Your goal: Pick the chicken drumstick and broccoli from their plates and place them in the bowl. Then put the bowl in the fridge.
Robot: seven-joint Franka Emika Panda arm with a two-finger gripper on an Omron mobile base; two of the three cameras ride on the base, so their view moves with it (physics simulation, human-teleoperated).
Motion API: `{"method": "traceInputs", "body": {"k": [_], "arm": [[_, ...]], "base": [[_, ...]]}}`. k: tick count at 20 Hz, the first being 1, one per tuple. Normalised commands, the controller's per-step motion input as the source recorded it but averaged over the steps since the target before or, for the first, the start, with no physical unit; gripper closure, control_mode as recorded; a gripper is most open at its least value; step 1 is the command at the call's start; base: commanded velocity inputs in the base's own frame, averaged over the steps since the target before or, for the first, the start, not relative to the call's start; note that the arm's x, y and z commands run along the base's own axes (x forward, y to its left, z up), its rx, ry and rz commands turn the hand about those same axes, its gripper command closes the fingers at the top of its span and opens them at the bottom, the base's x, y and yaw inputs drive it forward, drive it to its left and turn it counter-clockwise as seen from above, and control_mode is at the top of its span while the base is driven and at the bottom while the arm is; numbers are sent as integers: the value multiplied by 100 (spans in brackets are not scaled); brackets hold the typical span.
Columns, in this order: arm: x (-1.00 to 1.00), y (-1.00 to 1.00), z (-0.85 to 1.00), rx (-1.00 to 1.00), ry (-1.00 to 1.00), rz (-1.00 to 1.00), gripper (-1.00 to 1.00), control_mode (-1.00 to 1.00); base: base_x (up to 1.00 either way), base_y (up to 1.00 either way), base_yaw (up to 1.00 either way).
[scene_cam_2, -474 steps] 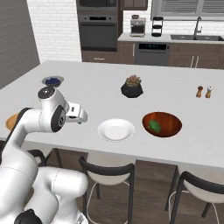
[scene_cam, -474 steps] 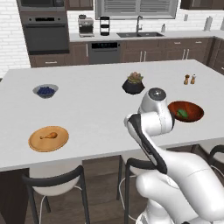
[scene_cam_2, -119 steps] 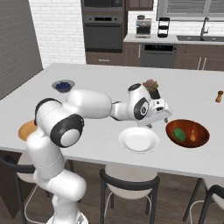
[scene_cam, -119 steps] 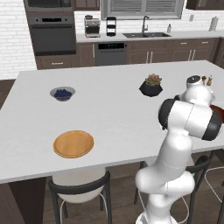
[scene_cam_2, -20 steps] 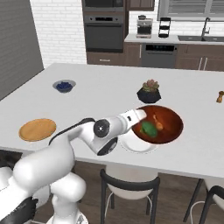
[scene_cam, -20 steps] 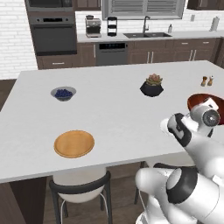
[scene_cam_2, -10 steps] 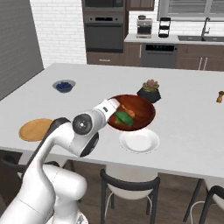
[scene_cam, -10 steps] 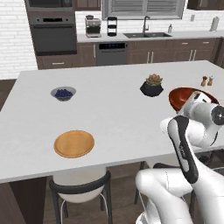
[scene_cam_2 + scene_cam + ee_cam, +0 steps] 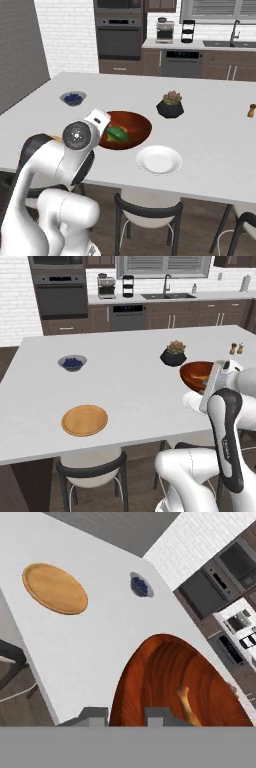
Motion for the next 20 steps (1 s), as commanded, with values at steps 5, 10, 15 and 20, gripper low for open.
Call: {"method": "traceInputs", "body": {"k": [5, 10, 15, 20], "arm": [[-100, 60, 3, -3, 3, 13, 100, -100], [-85, 50, -2, 0, -1, 10, 100, -100], [-51, 27, -30, 0, -1, 11, 100, -100], [-15, 5, -49, 1, -8, 8, 100, -100]], "base": [[0, 0, 0], [0, 0, 0], [0, 0, 0], [0, 0, 0]]}}
